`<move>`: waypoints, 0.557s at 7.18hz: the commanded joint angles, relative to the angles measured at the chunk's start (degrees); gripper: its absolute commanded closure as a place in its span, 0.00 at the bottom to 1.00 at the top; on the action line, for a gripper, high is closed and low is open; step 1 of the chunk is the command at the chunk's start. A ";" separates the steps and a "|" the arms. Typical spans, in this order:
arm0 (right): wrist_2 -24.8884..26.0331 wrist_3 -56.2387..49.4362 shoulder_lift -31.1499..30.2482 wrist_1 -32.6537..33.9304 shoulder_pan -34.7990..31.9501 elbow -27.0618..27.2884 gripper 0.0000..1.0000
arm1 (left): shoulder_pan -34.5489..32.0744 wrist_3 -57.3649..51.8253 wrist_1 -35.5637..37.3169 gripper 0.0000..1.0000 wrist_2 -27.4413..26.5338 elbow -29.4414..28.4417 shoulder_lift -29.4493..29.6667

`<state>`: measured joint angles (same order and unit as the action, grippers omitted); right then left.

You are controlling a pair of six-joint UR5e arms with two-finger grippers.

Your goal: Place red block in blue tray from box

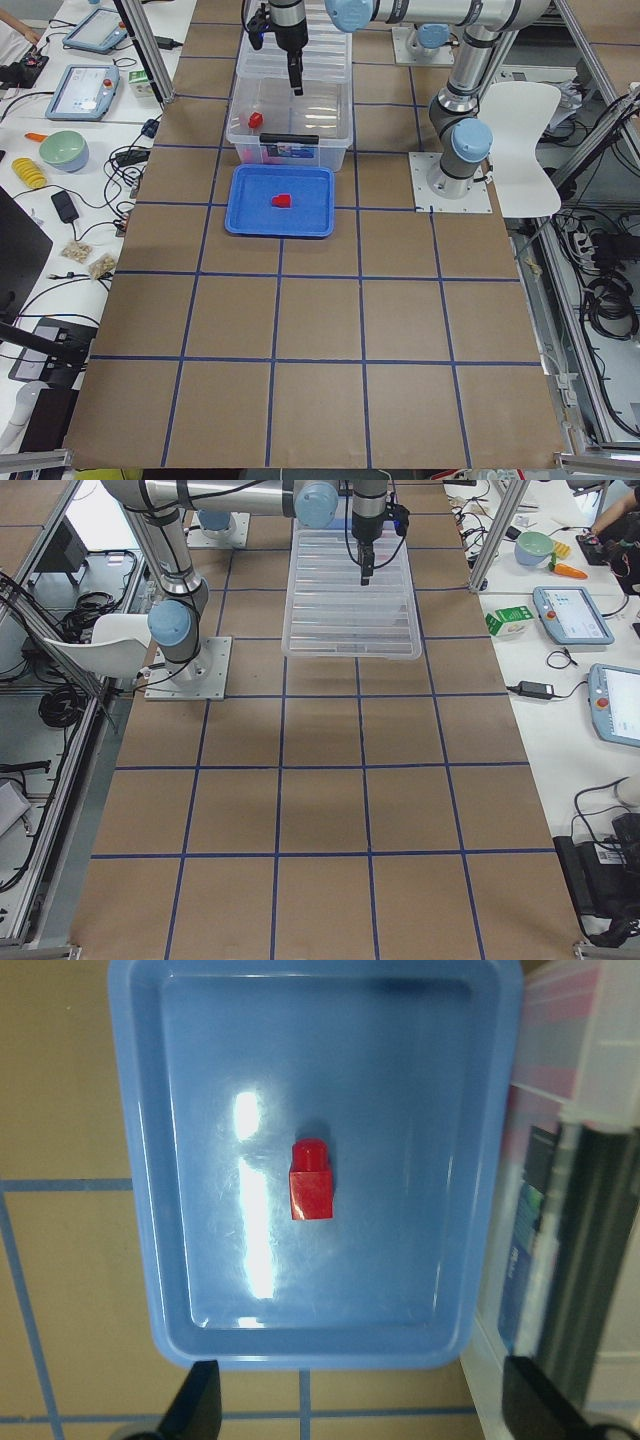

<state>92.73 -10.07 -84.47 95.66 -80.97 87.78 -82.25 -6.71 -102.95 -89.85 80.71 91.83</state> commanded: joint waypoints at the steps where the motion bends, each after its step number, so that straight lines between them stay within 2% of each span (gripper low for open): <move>1: -0.36 -9.29 0.71 1.20 9.47 1.25 0.00 | -7.38 6.07 0.29 0.00 0.90 2.68 -2.87; 4: -0.62 -22.33 0.80 3.38 20.47 4.40 0.00 | -8.19 5.92 -0.32 0.00 0.12 6.12 -4.45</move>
<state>92.23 -27.23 -83.75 97.50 -64.96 90.57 -90.18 -0.51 -102.96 -89.49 85.82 88.43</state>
